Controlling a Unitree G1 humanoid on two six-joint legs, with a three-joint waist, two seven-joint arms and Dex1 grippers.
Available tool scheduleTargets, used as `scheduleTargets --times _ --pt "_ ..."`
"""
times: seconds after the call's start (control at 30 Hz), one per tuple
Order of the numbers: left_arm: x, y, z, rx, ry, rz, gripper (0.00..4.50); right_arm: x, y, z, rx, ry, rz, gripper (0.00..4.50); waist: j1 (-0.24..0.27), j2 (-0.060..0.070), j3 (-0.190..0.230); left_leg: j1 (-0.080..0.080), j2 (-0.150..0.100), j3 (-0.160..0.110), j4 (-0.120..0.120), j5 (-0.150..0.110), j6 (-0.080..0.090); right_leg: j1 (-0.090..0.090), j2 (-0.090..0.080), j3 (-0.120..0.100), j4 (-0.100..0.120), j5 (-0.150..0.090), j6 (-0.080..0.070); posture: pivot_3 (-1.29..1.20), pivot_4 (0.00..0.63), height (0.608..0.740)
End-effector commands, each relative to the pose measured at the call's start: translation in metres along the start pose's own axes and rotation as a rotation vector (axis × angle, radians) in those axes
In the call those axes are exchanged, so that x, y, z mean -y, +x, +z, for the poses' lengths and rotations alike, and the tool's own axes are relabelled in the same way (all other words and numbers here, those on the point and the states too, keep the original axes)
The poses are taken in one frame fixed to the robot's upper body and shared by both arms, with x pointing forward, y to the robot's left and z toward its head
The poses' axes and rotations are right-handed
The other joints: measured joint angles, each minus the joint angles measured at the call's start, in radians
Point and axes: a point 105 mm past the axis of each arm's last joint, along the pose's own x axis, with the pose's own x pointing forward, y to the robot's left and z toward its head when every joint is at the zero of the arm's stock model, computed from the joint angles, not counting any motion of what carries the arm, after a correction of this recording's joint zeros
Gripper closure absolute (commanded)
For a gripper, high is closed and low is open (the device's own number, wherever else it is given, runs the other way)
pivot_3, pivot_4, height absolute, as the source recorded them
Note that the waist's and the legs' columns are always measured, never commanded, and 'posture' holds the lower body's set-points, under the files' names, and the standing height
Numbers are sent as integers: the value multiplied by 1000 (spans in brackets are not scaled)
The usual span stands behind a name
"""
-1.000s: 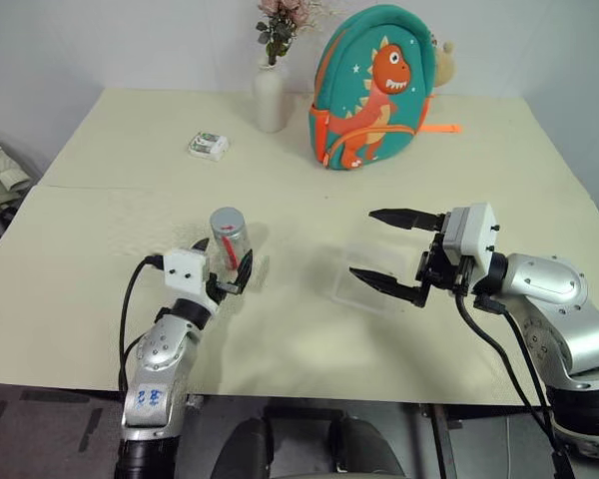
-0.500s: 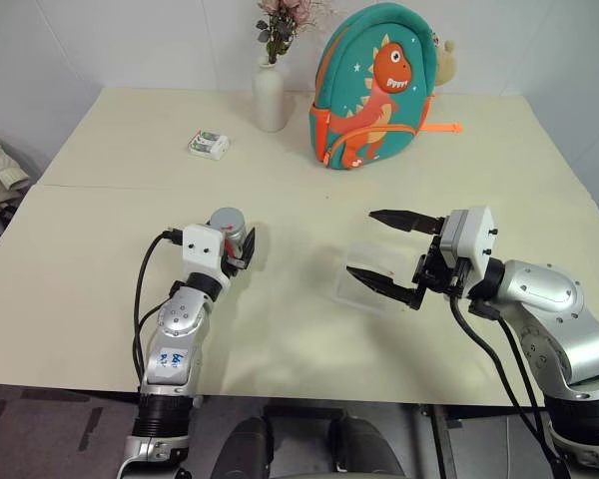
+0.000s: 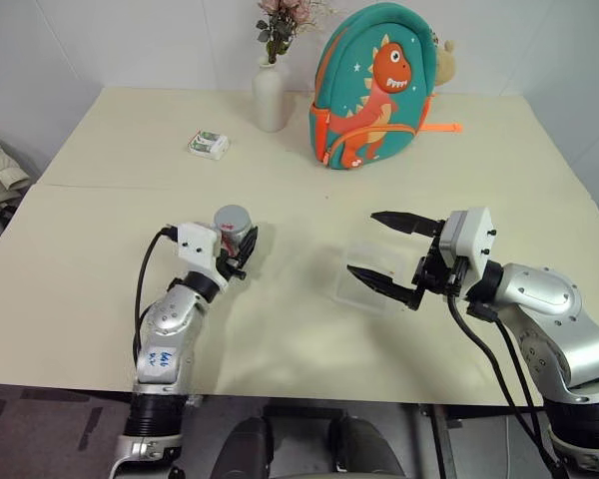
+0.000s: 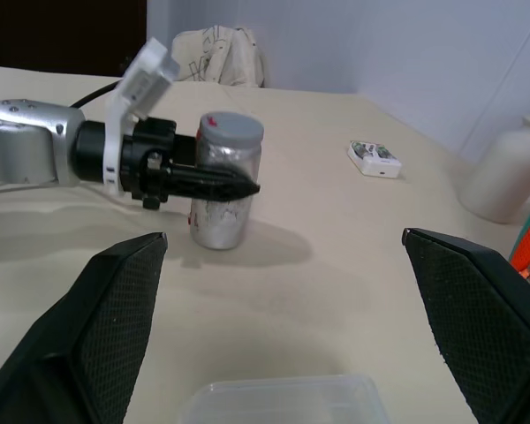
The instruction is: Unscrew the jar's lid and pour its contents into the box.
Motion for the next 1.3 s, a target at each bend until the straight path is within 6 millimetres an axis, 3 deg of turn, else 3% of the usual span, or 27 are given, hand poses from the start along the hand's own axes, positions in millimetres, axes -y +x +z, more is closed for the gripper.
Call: scheduleTargets --times 0.03,0.2,0.43,0.9,1.07,1.3 --pt "14 -1 37 112 -26 -269 2422 2 -4 18 31 -33 -4 0 0 0 0 0 0 0 0 0 0 0 0 0 0 0 0 0 150 740" --pt "38 -13 49 38 -58 -715 2422 -1 8 36 70 42 6 0 -5 0 0 -1 0 0 -1 0 0 -1 0 1 -1 0 -1 0 150 740" --pt "59 -1 47 -23 -50 -916 2422 -8 40 60 148 145 6 0 -4 0 0 -5 0 -3 -1 0 0 -4 -2 1 -2 -1 -2 0 150 740" --pt "71 26 39 -46 -8 -863 2422 -15 77 55 -37 199 15 0 -3 0 0 -13 0 -2 0 0 1 -12 -2 0 0 -1 -1 0 150 740" --pt "74 29 41 -42 -6 -859 2422 -12 81 41 -86 209 -25 0 -4 0 0 -13 0 -2 0 1 1 -13 -1 1 1 -1 -1 0 150 740" --pt "75 31 42 -41 1 -860 2422 -8 84 41 -66 212 -40 0 -4 0 0 -14 0 -1 0 1 1 -14 -1 1 3 -1 -1 0 150 740"
